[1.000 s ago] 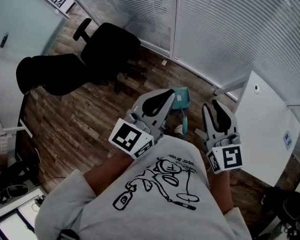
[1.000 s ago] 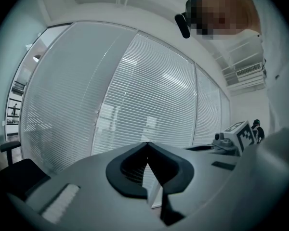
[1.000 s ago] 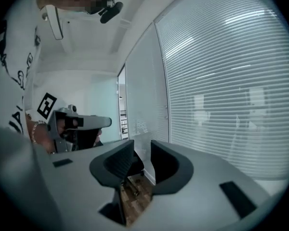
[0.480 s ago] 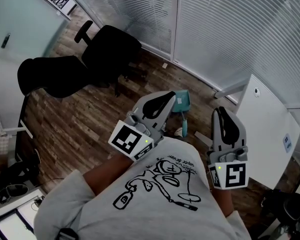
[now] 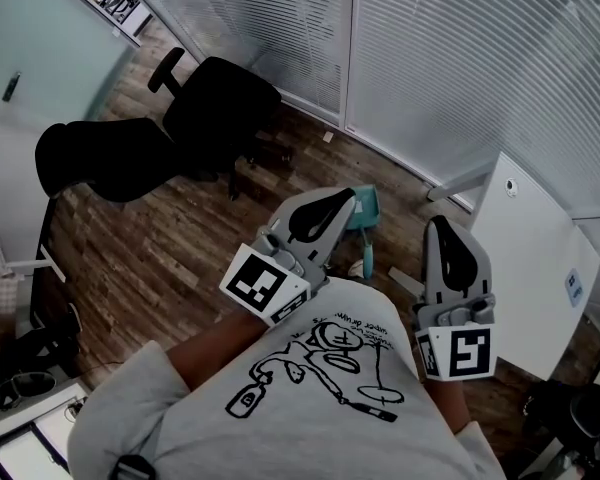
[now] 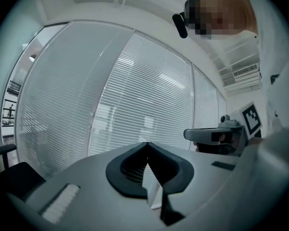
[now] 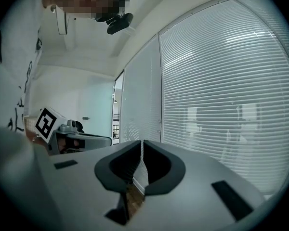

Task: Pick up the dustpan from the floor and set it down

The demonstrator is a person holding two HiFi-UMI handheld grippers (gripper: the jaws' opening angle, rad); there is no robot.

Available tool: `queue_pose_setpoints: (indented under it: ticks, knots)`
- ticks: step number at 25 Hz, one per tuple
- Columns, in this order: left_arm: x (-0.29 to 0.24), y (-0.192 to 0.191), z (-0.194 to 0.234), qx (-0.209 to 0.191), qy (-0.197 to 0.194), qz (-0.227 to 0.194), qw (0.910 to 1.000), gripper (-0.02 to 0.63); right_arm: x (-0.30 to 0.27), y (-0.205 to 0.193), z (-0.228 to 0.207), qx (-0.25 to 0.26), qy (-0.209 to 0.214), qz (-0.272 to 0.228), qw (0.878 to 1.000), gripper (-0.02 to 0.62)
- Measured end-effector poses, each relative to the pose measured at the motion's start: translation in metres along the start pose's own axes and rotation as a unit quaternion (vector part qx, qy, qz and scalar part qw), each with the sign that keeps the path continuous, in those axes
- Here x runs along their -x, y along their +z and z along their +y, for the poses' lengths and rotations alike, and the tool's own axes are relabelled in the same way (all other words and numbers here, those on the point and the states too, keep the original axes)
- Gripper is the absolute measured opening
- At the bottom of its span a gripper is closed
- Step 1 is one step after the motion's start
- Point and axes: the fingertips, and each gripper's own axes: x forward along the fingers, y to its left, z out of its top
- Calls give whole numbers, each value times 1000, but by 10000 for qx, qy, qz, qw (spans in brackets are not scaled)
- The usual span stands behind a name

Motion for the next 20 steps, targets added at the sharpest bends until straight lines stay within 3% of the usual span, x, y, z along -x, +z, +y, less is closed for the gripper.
queue_pose_setpoints:
  ticks: [20]
  knots:
    - [-4, 1, 7, 0, 12, 11, 10000, 2, -11, 0, -2, 17, 40, 31, 10000, 14]
